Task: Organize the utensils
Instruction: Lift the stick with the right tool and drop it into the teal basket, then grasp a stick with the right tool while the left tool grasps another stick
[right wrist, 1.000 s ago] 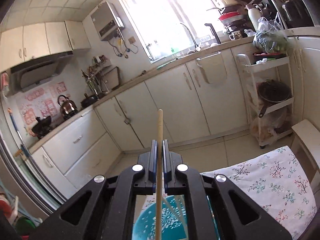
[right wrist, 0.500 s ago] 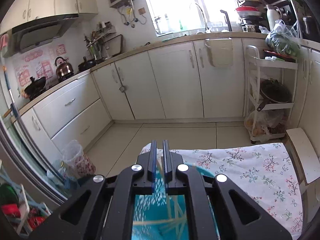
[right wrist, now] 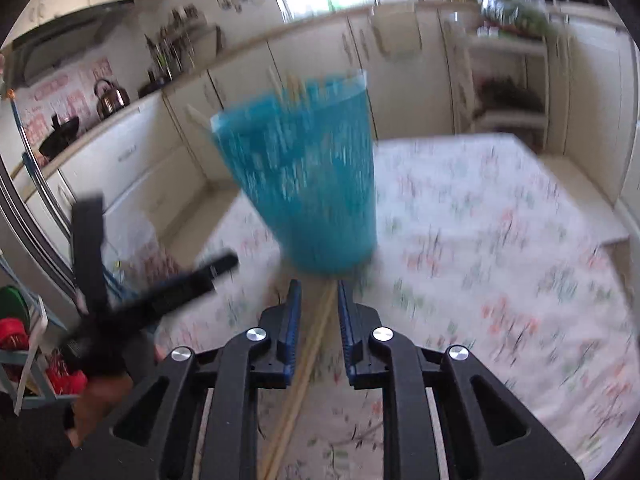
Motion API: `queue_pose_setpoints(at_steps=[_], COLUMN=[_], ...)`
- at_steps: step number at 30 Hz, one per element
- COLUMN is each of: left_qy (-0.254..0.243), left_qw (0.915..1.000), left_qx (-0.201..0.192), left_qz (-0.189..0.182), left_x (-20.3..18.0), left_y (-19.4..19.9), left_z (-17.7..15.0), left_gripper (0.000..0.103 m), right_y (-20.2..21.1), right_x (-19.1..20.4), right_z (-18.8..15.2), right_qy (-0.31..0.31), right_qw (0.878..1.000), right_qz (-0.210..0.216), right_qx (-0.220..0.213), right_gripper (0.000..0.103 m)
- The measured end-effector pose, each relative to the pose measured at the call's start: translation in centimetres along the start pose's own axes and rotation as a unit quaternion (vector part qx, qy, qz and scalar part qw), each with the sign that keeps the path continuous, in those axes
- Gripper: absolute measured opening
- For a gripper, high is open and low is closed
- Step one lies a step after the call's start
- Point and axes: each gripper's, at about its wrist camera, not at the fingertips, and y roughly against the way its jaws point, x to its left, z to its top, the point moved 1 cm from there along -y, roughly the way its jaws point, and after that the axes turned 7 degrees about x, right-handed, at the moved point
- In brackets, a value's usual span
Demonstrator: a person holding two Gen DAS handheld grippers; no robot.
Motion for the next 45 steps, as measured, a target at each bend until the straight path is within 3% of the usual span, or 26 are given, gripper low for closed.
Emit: queue_pose_setpoints(at_steps=[4,11,24,28,36,45], left_qy=[0.002,0.001,0.001,0.001,0.001,-0.015], left_qw=[1.0,1.0,1.0,1.0,1.0,0.9999], left_qx=[-0.001,0.0,-0.001,-0.001,0.0,0.006], left_qz=[0.002,0.001,0.001,0.001,0.002,0.005], left_x=[0.1,0.1,0.2,0.2,0.2,-0.7], left_y=[0.1,0.1,0.1,0.1,0.0,-0.2], left_z=[0.0,-0.1,-0.1,-0.1,-0.1,-0.1], left_gripper=[0.089,0.09,0.09,0.09,0.09,0.09], right_y=[-2.8,-4.5,-5.1,-4.9,-5.6,-5.2], right_x=[0.1,0.2,0.1,-0.1,0.7,-0.3], right_z=[-0.5,-0.3,-1.3,-1.3,-1.2,-1.0], right_qy=[-0.002,0.0,0.009,-0.005,0.03,0.06], right_qw=[0.999,0.998,0.997,0.998,0.996,0.992], right_qz=[-0.003,-0.018,-0.039,-0.019,-0.038,-0.047], right_qx=[0.042,0.06,0.069,0.066,0.075,0.098], right_gripper=[0.018,0.018,0.018,0.018,0.018,0.008])
